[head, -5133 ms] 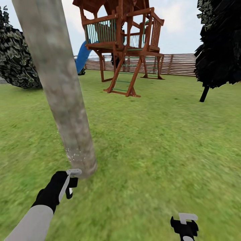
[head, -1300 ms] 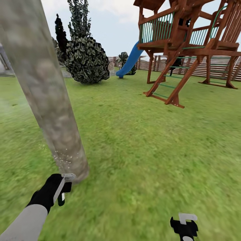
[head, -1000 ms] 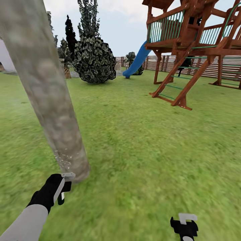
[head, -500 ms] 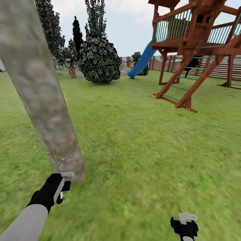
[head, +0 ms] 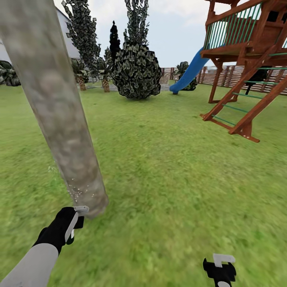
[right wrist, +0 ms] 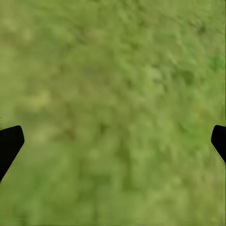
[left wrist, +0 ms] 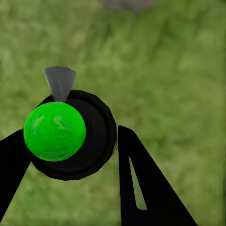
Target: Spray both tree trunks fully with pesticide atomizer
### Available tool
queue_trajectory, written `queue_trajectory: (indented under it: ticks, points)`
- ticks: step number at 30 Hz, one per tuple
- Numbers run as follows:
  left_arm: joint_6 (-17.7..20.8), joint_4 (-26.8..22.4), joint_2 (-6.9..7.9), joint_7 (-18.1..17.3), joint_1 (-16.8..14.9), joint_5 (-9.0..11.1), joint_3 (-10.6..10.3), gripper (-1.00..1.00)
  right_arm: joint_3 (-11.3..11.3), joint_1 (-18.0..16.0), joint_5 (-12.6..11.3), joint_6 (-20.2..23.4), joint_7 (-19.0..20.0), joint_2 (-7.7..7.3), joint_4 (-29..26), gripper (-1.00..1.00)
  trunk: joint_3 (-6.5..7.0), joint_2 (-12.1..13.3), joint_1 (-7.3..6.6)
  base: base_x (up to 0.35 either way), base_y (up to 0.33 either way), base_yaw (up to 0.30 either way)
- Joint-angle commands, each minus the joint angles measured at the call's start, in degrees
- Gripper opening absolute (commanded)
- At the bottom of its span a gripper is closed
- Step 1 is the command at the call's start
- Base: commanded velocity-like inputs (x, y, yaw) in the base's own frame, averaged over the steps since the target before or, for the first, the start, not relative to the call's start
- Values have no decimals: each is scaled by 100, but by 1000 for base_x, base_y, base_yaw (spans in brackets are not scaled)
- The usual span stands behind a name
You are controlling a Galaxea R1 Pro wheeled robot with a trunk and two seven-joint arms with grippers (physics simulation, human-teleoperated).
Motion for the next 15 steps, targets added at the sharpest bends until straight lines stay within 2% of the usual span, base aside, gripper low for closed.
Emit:
queue_trajectory:
  ticks: [1, 6, 15]
  points:
    - [28, -5, -3, -8, -4, -33, 10, -100, -48, -4, 60, -21, -19, -2, 9, 100, -5, -2, 1, 217, -219, 277]
    - [28, -5, -9, -1, -4, -33, 10, -100, -48, -4, 60, -19, -19, -2, 7, 100, -5, -2, 1, 230, -206, 259]
    - [24, -14, -20, -9, -4, -33, 1, -100, -48, -4, 60, -19, -19, -2, 3, 100, -5, -2, 1, 111, -278, 16]
